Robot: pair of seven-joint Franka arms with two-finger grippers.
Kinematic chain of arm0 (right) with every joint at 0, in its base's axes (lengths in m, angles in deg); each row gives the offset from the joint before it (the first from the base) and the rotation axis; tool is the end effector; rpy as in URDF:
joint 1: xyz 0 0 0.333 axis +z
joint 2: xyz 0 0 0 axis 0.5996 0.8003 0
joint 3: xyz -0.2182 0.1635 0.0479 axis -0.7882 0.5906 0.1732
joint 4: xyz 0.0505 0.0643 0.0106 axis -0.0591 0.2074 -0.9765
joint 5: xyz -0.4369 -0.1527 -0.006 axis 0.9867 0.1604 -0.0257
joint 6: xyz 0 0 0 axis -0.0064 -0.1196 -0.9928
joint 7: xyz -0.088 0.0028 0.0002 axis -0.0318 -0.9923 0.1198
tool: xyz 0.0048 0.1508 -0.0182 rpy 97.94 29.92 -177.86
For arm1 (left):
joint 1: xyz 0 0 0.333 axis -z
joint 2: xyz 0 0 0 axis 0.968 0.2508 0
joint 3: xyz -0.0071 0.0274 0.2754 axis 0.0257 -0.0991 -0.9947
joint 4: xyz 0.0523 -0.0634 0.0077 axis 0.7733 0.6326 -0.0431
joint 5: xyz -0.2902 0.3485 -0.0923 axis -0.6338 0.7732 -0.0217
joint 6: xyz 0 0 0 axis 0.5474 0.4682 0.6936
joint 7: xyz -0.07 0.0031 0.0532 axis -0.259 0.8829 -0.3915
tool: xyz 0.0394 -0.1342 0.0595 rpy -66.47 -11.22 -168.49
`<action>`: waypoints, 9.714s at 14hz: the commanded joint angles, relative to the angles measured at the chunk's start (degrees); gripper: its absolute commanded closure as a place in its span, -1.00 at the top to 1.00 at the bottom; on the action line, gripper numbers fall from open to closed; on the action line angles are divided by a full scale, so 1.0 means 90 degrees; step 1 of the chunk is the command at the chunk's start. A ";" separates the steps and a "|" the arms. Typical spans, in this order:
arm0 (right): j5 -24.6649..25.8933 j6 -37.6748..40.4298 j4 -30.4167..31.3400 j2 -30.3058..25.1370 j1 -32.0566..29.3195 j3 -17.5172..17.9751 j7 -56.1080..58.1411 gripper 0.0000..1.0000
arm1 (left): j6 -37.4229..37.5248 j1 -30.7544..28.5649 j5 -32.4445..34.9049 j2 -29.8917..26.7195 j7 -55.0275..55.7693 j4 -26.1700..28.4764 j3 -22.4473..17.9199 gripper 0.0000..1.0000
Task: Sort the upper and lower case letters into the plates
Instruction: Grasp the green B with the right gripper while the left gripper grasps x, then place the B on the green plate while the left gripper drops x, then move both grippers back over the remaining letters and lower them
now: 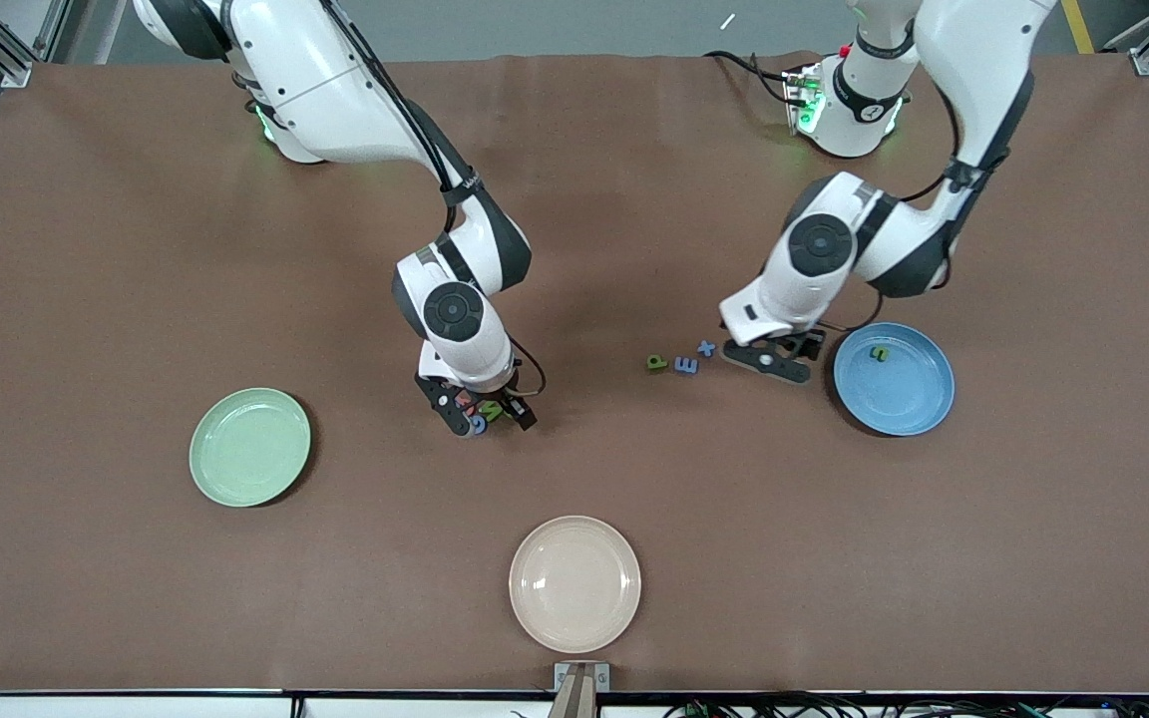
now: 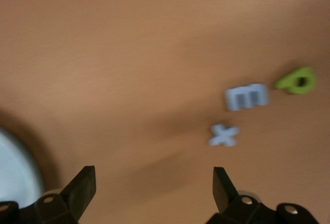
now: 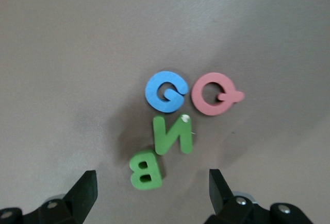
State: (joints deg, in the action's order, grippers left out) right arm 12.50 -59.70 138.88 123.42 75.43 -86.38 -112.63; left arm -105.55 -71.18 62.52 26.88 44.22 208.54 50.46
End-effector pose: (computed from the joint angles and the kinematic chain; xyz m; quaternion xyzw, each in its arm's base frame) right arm 0.5918 0.4157 0.0630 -0.9010 0.4328 0.0002 0.0307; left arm 0.5084 -0.3026 0.1042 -0.9745 0.2212 0.0268 0.0263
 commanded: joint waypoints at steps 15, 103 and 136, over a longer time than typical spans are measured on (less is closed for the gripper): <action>-0.0010 0.0089 -0.0392 0.0325 0.0019 -0.0027 0.0007 -0.12 | -0.1006 0.0342 0.0123 0.0889 -0.0016 0.0076 -0.0040 0.58; -0.0147 -0.0028 0.0311 -0.0359 -0.0860 0.0051 0.5983 0.75 | -0.0089 -0.2414 0.1276 0.0496 0.1171 -0.0107 0.1688 0.99; -0.0108 -0.0224 0.0311 -0.0056 -0.0762 0.0022 0.5758 -0.96 | -0.0167 -0.0497 0.1491 0.1953 0.2562 -0.1154 0.1073 0.30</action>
State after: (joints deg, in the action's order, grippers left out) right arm 10.62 -61.48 141.02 122.90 68.46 -85.89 -59.35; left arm -107.51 -76.16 74.42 43.79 66.17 199.09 60.40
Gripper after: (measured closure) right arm 0.648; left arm 0.313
